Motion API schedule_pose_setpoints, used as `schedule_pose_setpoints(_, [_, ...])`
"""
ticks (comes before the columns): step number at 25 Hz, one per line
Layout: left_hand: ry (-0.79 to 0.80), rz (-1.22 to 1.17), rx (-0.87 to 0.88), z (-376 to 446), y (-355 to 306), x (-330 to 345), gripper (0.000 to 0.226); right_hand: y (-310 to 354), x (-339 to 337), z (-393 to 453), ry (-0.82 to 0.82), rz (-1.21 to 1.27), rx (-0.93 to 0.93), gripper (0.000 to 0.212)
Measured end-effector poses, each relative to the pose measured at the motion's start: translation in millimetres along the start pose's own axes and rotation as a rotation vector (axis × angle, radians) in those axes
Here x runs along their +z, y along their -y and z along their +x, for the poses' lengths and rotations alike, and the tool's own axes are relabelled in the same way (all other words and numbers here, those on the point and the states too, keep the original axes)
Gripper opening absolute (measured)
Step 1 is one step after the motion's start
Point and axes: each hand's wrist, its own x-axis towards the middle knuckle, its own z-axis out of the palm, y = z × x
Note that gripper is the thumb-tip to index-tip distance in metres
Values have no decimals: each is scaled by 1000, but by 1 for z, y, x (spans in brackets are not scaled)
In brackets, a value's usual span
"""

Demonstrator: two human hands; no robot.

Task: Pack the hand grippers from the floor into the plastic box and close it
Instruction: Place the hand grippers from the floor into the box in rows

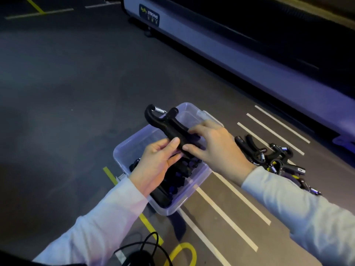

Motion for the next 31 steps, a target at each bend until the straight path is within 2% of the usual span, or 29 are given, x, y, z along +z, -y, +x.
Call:
schedule_pose_setpoints(3, [-16,46,12,7,4,-5,19,6,22,9,40,-35,-11,38])
schedule_pose_setpoints(7, [-66,227,-45,20,4,-11,16,-2,40,27,48,118,104,25])
schedule_pose_setpoints(8, [-99,401,-55,24,5,-18,16,-9,43,31,70,93,143,26])
schedule_pose_setpoints(10, [-128,1038,47,30,11,-38,20,-23,53,33,126,-21,250,28])
schedule_pose_setpoints(12, [54,1596,181,31,22,-47,32,-36,65,33,182,-133,349,27])
schedule_pose_setpoints(14, [268,1886,188,34,36,-44,45,-44,72,33,226,-242,402,28])
schedule_pose_setpoints(15, [320,1979,174,35,42,-40,50,-46,74,34,242,-292,410,29])
schedule_pose_setpoints(17, [356,2119,145,41,50,-35,57,-49,78,36,262,-368,403,29])
schedule_pose_setpoints(20, [365,2253,157,47,54,-34,54,-48,87,42,273,-434,382,30])
schedule_pose_setpoints(28, [410,2345,105,72,56,-21,62,-59,96,53,196,-316,469,27])
schedule_pose_setpoints(31, [375,2324,147,80,58,-20,67,-59,96,51,181,-280,470,27])
